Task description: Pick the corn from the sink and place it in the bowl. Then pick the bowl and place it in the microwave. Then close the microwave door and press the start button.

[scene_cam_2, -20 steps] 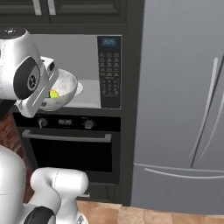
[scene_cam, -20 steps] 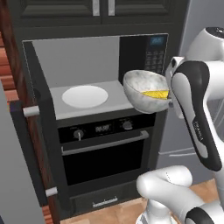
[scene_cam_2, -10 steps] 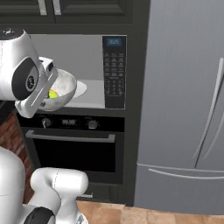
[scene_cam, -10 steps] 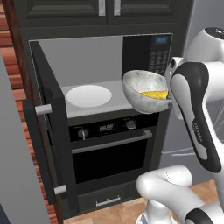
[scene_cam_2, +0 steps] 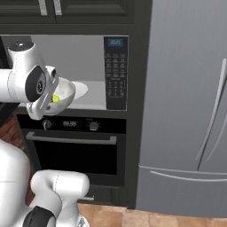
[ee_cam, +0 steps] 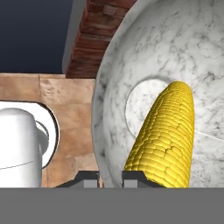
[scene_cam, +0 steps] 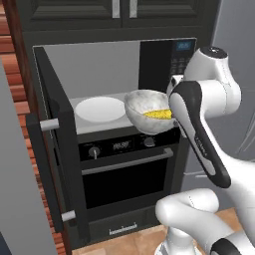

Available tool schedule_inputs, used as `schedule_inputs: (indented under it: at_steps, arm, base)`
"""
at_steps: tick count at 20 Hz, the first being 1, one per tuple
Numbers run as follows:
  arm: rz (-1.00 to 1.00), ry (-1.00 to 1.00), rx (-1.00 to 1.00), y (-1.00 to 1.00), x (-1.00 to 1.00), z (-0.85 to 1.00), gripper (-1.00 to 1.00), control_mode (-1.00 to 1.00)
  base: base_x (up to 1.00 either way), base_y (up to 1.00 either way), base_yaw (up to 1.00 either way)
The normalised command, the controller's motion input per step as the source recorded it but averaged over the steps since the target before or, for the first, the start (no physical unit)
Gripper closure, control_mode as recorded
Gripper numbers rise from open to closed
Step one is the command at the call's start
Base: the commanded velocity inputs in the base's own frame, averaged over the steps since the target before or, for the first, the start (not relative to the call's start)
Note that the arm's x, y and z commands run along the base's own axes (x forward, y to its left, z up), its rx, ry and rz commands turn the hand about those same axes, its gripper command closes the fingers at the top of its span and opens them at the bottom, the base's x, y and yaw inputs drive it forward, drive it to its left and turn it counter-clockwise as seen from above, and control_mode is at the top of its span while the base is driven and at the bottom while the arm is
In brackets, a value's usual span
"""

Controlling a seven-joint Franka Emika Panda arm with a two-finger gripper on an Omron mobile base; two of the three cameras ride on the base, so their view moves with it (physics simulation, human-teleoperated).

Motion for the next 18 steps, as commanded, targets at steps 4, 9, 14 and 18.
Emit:
schedule_inputs:
  at_steps: [4,9,14,18]
  arm:
    - [0.16,0.0,-0.03,0.41,0.97,-0.19,1.0,-1.0]
    - [0.13,0.0,-0.02,0.38,0.99,-0.24,1.0,-1.0]
    - [0.11,0.0,-0.01,0.3,1.0,-0.25,1.0,-1.0]
    - [0.02,0.0,-0.03,0.17,0.99,-0.21,1.0,-1.0]
  base:
    - [0.0,0.0,0.0]
    - [0.0,0.0,0.0]
    - [0.0,0.0,0.0]
    - [0.0,0.0,0.0]
